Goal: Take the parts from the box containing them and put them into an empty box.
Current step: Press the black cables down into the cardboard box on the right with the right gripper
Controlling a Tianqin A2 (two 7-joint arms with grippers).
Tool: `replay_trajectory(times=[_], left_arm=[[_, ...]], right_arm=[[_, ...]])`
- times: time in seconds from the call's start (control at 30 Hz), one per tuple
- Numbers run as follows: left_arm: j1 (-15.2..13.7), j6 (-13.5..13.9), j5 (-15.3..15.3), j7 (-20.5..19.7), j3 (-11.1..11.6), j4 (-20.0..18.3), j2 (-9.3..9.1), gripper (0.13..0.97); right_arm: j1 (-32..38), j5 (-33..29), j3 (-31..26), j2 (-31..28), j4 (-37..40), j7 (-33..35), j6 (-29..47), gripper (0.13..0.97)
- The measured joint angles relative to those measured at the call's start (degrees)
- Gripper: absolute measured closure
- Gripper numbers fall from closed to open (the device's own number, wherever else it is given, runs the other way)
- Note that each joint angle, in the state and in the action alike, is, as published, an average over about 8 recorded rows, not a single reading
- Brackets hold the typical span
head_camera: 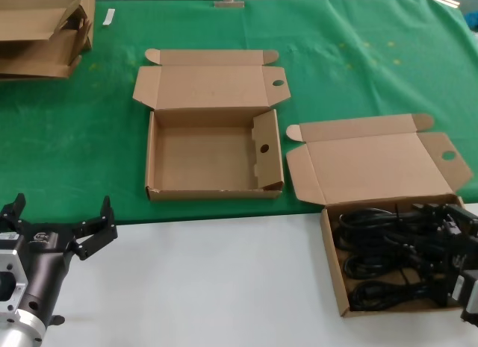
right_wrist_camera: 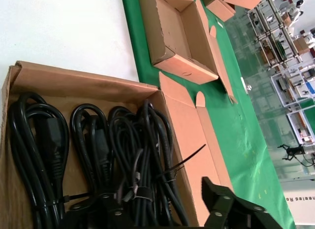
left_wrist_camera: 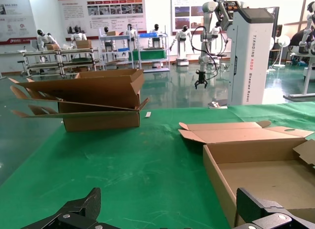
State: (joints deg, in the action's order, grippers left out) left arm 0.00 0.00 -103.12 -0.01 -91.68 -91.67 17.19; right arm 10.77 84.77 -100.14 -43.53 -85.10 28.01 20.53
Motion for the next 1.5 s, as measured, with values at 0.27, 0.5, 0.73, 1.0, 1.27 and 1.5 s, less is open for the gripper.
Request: replay_trajectory(times=[0.27, 0.5, 0.73, 1.0, 1.27, 1.5], left_arm=[[0.00, 0.00, 0.00, -0.03, 0.00, 0.00, 0.00, 0.132], [0.00, 0.00, 0.02, -0.03, 0.00, 0.00, 0.00, 0.132], [0.00, 0.00, 0.02, -0.02, 0.00, 0.00, 0.00, 0.132], [0.00, 0.00, 0.02, -0.02, 0.00, 0.00, 0.00, 0.132], [0.00, 0.00, 0.01, -0.02, 0.00, 0.00, 0.00, 0.132], [0.00, 0.00, 0.01, -0.02, 0.00, 0.00, 0.00, 0.132]], right_arm=[[-1.13, -0.84, -0.11, -0.49, -0.86, -1.84, -0.77, 0.587], [-2.30, -0.36, 0.25, -0.97, -1.02, -2.37, -1.26, 0.734], [-3.88, -0.52, 0.77, -1.61, -2.73, -4.13, -1.57, 0.857], [-8.54, -1.95, 4.25, -4.37, -10.70, -11.28, -1.27, 0.923], [-11.66, -0.17, 8.43, -6.86, -14.45, -13.54, -0.92, 0.942], [-8.15, 3.61, 7.19, -5.09, -8.19, -5.14, 0.71, 0.941]])
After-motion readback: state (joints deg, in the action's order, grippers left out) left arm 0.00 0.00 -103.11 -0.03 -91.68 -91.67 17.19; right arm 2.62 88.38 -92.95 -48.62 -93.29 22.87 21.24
